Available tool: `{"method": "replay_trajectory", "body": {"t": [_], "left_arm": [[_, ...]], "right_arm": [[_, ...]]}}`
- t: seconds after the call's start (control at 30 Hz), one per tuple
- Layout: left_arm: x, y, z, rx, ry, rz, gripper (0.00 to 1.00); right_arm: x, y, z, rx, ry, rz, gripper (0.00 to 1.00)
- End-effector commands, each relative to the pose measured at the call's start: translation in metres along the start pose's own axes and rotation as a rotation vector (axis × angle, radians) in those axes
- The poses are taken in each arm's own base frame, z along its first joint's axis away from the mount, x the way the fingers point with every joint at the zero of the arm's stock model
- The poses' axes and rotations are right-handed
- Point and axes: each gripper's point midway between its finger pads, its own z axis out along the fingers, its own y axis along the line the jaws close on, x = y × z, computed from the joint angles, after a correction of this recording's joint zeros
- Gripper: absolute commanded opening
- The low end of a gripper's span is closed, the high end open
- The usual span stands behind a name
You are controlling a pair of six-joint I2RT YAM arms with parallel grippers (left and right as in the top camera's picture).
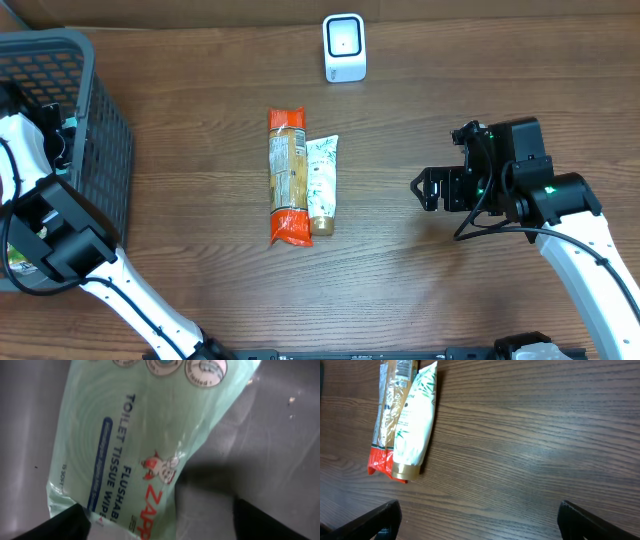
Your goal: Scan the item barcode
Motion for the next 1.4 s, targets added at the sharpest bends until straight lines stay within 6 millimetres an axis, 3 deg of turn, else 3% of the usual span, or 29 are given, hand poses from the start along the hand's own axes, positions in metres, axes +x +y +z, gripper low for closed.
{"method": "replay_trajectory", "body": {"t": [0.0, 0.07, 0.13, 0.17, 0.3, 0.4, 0.5, 0.63, 0.73, 0.83, 1.03, 1.2, 1.23, 1.27, 1.33, 1.37], "left_arm": [[0.019, -0.007, 0.048, 0.028, 0.091, 0.022, 0.62], [0.019, -0.007, 0.048, 0.027, 0.089, 0.022, 0.42], [0.020, -0.007, 0.048, 0.028, 0.093, 0.022, 0.09], [0.020, -0.007, 0.047, 0.029, 0.096, 0.022, 0.04], [0.025, -0.009, 0.045, 0.036, 0.116, 0.018, 0.04], [0.022, -0.008, 0.030, 0.033, 0.104, -0.029, 0.04], [0.011, -0.004, 0.002, 0.024, 0.059, -0.084, 0.04], [-0.002, 0.003, -0.055, 0.009, -0.031, -0.164, 0.04], [-0.005, -0.002, -0.096, 0.048, -0.086, -0.180, 0.04], [-0.001, -0.006, -0.120, 0.074, -0.104, -0.190, 0.04], [0.019, -0.013, -0.128, 0.095, -0.032, -0.206, 0.04], [0.021, -0.013, -0.127, 0.095, -0.022, -0.201, 0.04], [0.019, -0.012, -0.126, 0.086, -0.029, -0.202, 0.14], [0.015, -0.008, -0.123, 0.071, -0.042, -0.202, 0.51], [0.011, -0.004, -0.117, 0.051, -0.052, -0.186, 0.76], [0.010, -0.003, -0.113, 0.043, -0.053, -0.166, 0.81]], "right_arm": [[-0.007, 0.005, -0.005, -0.011, -0.021, -0.011, 1.00], [-0.007, 0.005, -0.005, -0.011, -0.021, -0.011, 1.00], [-0.007, 0.005, -0.005, -0.011, -0.021, -0.011, 1.00], [-0.007, 0.005, -0.005, -0.011, -0.021, -0.011, 1.00], [-0.007, 0.005, -0.005, -0.011, -0.021, -0.011, 1.00], [-0.008, 0.005, -0.005, -0.012, -0.023, -0.012, 1.00], [-0.008, 0.005, -0.005, -0.012, -0.025, -0.013, 1.00], [-0.008, 0.005, -0.005, -0.012, -0.025, -0.013, 1.00], [-0.008, 0.005, -0.005, -0.012, -0.025, -0.013, 1.00], [-0.009, 0.005, -0.005, -0.012, -0.027, -0.014, 1.00], [-0.009, 0.005, -0.005, -0.012, -0.030, -0.015, 1.00], [-0.012, 0.006, -0.005, -0.014, -0.042, -0.020, 1.00], [-0.013, 0.006, -0.005, -0.015, -0.043, -0.020, 1.00], [-0.013, 0.006, -0.005, -0.015, -0.045, -0.021, 1.00], [-0.013, 0.006, -0.005, -0.015, -0.045, -0.021, 1.00], [-0.013, 0.006, -0.005, -0.015, -0.045, -0.021, 1.00]]}}
